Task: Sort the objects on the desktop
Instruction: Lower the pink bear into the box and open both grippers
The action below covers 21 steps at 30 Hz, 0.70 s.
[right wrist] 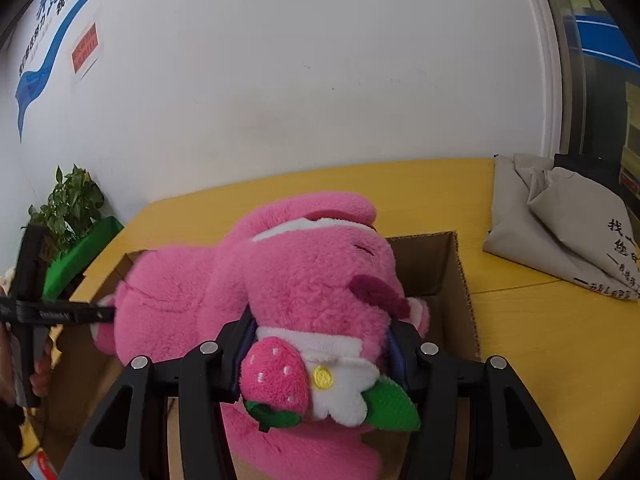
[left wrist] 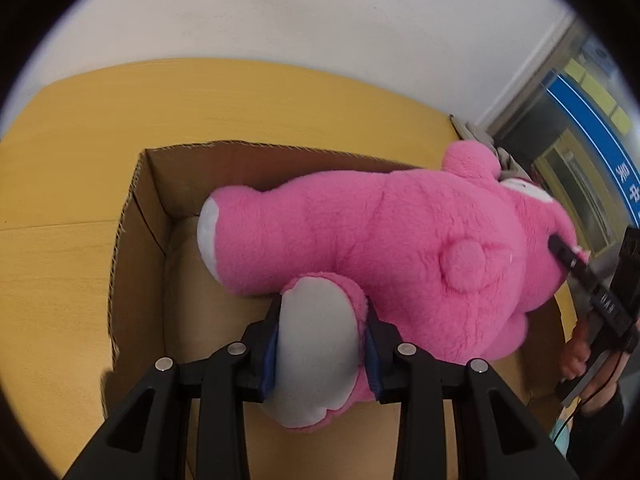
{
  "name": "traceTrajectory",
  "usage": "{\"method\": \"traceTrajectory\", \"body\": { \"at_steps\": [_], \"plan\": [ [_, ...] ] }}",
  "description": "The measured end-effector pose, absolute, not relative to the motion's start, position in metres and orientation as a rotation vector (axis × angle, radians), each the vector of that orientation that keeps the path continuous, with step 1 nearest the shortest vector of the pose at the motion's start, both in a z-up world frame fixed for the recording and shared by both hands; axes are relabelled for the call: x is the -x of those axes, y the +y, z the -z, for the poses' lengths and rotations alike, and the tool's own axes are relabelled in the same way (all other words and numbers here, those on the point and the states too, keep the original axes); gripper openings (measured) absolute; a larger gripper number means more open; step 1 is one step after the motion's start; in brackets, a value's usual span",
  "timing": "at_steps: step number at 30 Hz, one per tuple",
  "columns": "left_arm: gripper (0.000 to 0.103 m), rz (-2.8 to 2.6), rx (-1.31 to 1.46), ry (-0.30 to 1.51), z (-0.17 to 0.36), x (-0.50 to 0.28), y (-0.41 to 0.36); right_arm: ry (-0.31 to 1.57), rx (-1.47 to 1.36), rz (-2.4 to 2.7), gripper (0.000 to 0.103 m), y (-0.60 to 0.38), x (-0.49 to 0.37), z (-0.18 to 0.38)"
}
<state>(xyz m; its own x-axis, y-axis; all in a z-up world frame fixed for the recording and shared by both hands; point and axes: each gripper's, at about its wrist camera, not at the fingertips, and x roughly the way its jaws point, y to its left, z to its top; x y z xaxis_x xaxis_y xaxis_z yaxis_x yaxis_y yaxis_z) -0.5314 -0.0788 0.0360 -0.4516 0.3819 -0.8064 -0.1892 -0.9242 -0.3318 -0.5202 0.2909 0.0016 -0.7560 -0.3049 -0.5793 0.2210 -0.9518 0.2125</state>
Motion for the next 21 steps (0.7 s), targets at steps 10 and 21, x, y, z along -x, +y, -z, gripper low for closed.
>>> {"method": "traceTrajectory", "body": {
  "at_steps": [10, 21],
  "plan": [
    [0.034, -2.418, 1.468, -0.219, -0.033, 0.514, -0.069, -0.262, -1.097, 2.696, 0.059, 0.303, 0.490, 0.000],
    [0.039, -2.561, 1.570, -0.076, -0.008, 0.547, -0.063, -0.236, -1.130, 2.759, 0.073, 0.299, 0.540, 0.027]
  ]
}}
